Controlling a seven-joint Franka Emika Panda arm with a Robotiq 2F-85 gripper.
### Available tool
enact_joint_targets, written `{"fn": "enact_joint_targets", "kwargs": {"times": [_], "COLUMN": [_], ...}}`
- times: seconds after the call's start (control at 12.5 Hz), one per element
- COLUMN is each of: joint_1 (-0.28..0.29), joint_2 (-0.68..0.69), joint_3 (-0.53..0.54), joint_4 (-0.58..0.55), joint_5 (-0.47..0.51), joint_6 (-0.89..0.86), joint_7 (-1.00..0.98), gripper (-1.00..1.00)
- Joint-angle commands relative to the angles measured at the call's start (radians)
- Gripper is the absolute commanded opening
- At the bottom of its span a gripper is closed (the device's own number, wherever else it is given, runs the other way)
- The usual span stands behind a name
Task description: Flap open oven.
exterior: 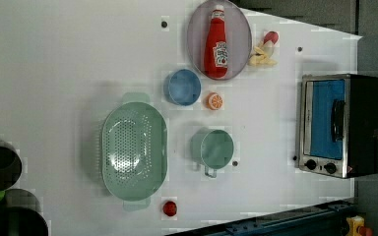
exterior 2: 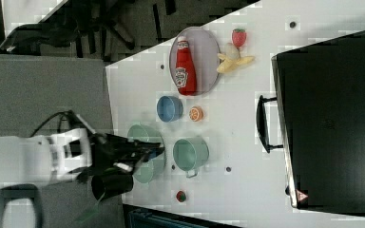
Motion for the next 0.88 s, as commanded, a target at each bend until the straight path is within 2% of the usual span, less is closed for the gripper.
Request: {"fn": "enact_joint_targets", "kwargs": {"times": [0.08,0.48,0.88], "joint_1": [-0.043,-0.046,-0.057], "joint_2": [0.018,0.129,0.274], "joint_3": [-0.091,-0.199,-0.239], "joint_4": [-0.061,-0.109,-0.124], "joint_5": [-0.005,-0.005,-0.004], "joint_6": [0.100,0.337,0.481], "joint_7": [-0.384,-0.708,-0.747], "gripper": [-0.65,-0.65,-0.65]}}
